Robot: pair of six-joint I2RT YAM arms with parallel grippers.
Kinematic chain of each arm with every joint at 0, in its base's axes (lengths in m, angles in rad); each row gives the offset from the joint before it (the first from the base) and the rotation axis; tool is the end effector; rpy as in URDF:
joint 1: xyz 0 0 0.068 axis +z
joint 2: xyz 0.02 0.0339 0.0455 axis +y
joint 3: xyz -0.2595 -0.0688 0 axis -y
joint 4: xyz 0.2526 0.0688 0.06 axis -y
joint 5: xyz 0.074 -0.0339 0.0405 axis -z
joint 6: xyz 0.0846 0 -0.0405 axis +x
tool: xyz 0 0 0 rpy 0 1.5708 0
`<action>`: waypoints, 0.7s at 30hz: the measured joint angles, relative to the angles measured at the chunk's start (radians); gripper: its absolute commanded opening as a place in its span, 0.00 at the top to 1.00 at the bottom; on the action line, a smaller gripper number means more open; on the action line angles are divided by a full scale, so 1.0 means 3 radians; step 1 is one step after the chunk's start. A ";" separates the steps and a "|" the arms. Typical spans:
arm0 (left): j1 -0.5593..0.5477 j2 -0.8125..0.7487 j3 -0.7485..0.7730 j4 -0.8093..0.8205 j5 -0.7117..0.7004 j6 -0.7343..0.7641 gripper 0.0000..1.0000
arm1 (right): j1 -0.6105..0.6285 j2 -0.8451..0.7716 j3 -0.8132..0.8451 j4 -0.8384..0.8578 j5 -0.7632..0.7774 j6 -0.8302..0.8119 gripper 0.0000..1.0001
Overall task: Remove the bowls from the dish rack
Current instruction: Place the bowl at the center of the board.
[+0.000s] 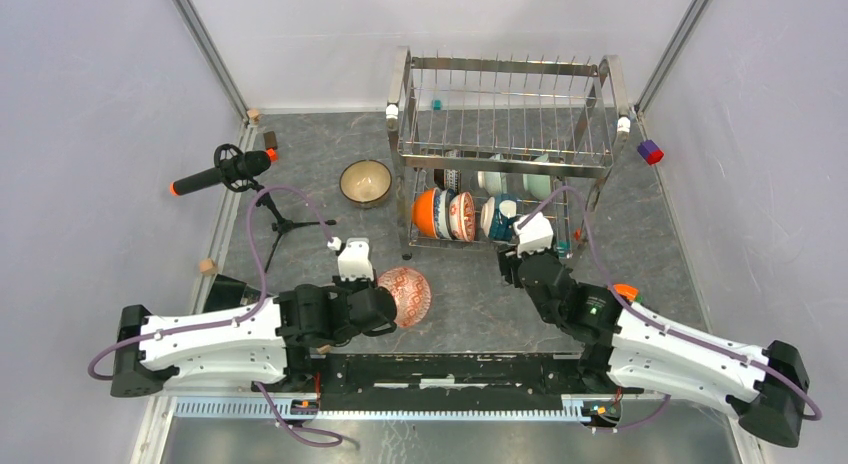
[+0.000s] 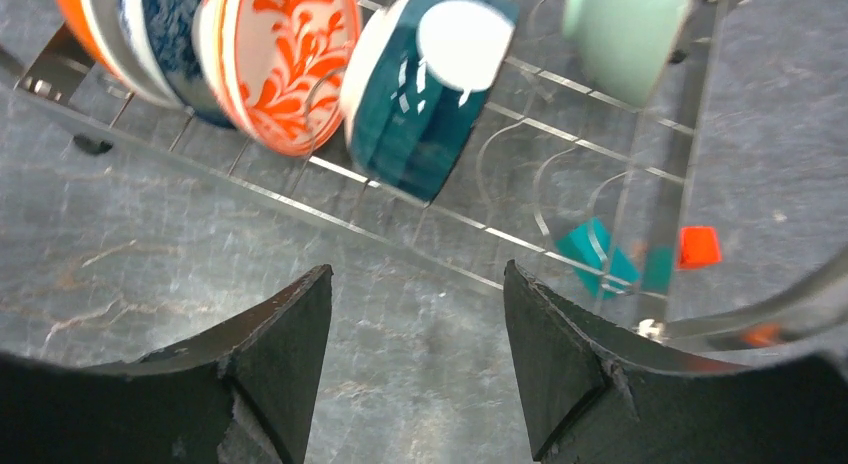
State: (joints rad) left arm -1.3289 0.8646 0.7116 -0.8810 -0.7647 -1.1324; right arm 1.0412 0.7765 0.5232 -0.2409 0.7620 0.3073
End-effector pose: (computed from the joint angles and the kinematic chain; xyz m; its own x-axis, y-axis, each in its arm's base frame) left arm 0.0999 -0.1602 0.2157 -0.6449 -0.1136 -0.7558 0.0750 0.9747 -0.2105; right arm 0.1583 0.1547 0.2260 -0.3244 -0.1210 -0.9382 -0.2300 0.9721 -0.0458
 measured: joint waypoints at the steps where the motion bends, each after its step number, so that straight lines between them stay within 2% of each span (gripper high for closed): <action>1: 0.0008 0.0037 0.0006 -0.0031 -0.0003 0.0001 0.98 | -0.0023 0.0023 -0.0031 0.0014 -0.0057 0.0011 0.32; 5: 0.0163 0.0146 0.0011 -0.0112 0.0046 0.0004 0.98 | -0.0037 0.0067 -0.0167 0.0158 -0.0401 0.0116 0.32; 13: 0.1138 0.0017 -0.0178 0.0076 0.0477 0.0116 0.98 | -0.0037 0.0015 -0.0505 0.0544 -0.0896 0.0319 0.31; 21: 0.1712 0.0013 -0.0220 0.0079 0.0566 0.0060 0.98 | -0.0037 -0.0187 -0.0818 0.0837 -0.1085 0.0387 0.29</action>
State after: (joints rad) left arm -0.8154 0.8684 0.6456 -0.8574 -0.5949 -1.1145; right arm 1.0302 0.7204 0.2779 0.0101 0.4366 0.4232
